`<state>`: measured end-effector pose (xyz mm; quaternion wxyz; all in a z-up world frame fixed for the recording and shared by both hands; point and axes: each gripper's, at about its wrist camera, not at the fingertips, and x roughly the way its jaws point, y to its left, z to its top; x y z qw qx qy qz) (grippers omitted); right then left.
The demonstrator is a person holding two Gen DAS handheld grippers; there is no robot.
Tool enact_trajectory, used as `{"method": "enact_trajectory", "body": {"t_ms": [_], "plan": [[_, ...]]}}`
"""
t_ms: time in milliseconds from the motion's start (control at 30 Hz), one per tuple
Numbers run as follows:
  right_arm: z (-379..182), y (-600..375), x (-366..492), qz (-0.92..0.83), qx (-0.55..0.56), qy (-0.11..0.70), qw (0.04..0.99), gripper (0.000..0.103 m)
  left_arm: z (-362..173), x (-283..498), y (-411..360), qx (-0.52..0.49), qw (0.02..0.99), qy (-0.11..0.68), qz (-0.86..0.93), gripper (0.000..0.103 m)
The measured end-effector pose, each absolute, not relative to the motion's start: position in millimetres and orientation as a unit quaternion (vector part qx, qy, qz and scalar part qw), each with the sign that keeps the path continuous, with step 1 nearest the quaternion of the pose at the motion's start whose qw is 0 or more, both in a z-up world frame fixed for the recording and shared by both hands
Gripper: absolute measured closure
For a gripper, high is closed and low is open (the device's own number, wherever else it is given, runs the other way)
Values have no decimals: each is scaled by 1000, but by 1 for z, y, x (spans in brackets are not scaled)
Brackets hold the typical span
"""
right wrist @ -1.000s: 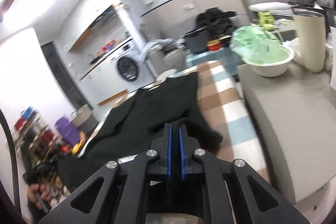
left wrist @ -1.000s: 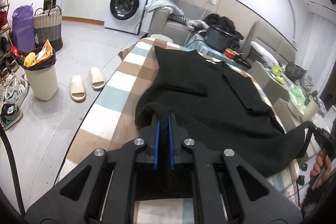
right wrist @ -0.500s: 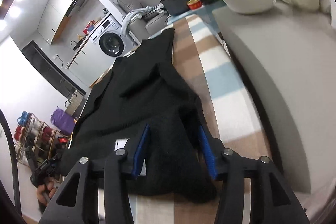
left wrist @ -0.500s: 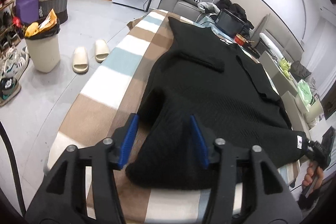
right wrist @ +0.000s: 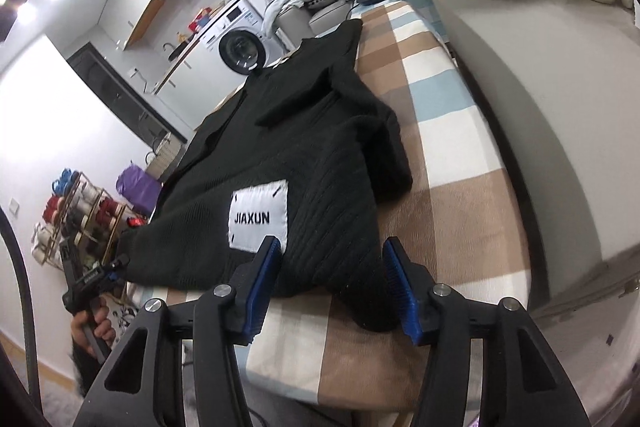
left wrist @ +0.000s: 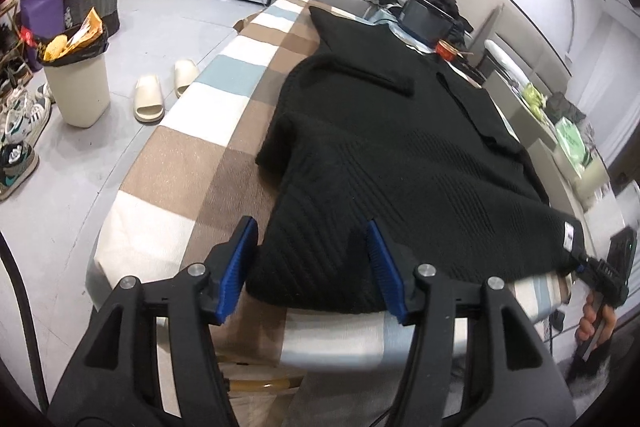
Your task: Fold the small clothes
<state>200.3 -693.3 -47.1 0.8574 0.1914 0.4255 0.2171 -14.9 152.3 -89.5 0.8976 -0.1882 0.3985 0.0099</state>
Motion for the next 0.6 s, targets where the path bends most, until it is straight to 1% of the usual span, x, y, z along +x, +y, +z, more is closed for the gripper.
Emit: {"method": "enact_trajectory", "body": {"t_ms": [200, 233, 267, 300, 333, 367, 400, 500, 600], "plan": [[-49, -695, 193, 224, 169, 430, 858, 46, -90, -26, 150, -183, 900, 395, 0, 50], [-49, -695, 193, 226, 169, 432, 857, 46, -89, -26, 148, -181, 902, 393, -2, 56], [-50, -695, 192, 229, 166, 431, 857, 47, -88, -28, 147, -178, 904, 389, -4, 70], [-49, -694, 191, 231, 161, 428, 859, 54, -86, -28, 145, -174, 906, 385, -5, 79], [-48, -692, 190, 233, 155, 422, 862, 62, -84, -28, 143, -171, 908, 382, -8, 94], [-47, -689, 189, 243, 147, 412, 866, 81, -81, -28, 141, -171, 910, 377, -14, 96], [-46, -688, 188, 256, 149, 405, 865, 89, -77, -29, 140, -171, 914, 368, -16, 97], [-37, -683, 182, 271, 153, 370, 876, 92, -62, -35, 140, -175, 924, 339, -13, 99], [-24, -686, 173, 306, 182, 323, 877, 93, -45, -48, 145, -190, 931, 311, -17, 100]]}}
